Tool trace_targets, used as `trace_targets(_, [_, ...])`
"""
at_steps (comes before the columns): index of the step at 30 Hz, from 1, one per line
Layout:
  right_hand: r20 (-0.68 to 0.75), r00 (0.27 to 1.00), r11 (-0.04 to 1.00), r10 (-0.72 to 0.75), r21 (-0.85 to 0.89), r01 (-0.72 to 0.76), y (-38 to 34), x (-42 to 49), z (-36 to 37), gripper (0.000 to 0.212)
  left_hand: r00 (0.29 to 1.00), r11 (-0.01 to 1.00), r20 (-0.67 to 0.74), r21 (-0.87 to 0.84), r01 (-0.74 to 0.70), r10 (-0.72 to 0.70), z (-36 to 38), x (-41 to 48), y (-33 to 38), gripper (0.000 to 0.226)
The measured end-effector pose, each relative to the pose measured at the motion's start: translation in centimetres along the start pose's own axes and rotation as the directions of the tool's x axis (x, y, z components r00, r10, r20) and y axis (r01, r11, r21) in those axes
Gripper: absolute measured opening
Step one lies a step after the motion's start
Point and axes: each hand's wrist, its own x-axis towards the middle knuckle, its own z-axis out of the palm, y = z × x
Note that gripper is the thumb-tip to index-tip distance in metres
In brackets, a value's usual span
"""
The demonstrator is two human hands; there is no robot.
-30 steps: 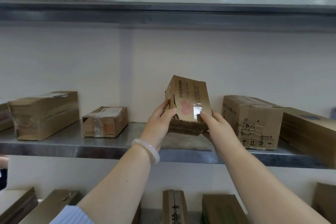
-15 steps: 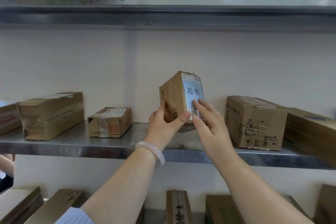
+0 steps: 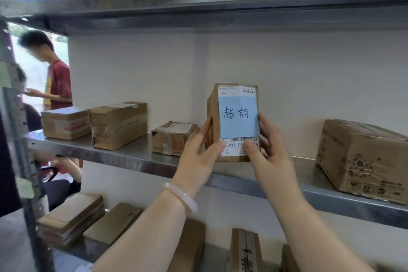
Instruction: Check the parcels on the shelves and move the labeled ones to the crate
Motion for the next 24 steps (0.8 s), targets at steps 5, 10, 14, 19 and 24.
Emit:
trace_targets(5, [0.106,0.994,0.988,-0.039,0.151,0.023,0.0,-1.5,6.0,0.064,0.985,0.976,-0.119,0.197,-0.098,0.123,-5.2,-4.2,2.0,0.047])
trace_targets(10, [0.256,0.965,0.977,-0.055,0.215,-0.002,-1.5,-4.1,14.0,0.058,0.942,0.911,-0.273,0.407,-0.068,0.192,-12.2,-9.0,4.6,0.053])
trace_targets(14, [0.388,0.917,0.957,-0.095,0.289,-0.023,-3.6,-7.5,20.3,0.061,0.881,0.823,-0.389,0.568,0.0,0.269,-17.7,-14.1,7.4,0.051])
trace_targets(19, [0.571,0.801,0.881,-0.177,0.454,-0.129,-8.0,-14.2,29.5,0.065,0.766,0.741,-0.576,0.64,0.206,0.284,-25.2,-22.8,11.6,0.074])
trace_targets(24, [0.734,0.626,0.82,-0.263,0.512,-0.256,-13.7,-23.2,37.1,0.063,0.616,0.669,-0.715,0.638,0.382,0.33,-30.1,-34.3,17.0,0.072])
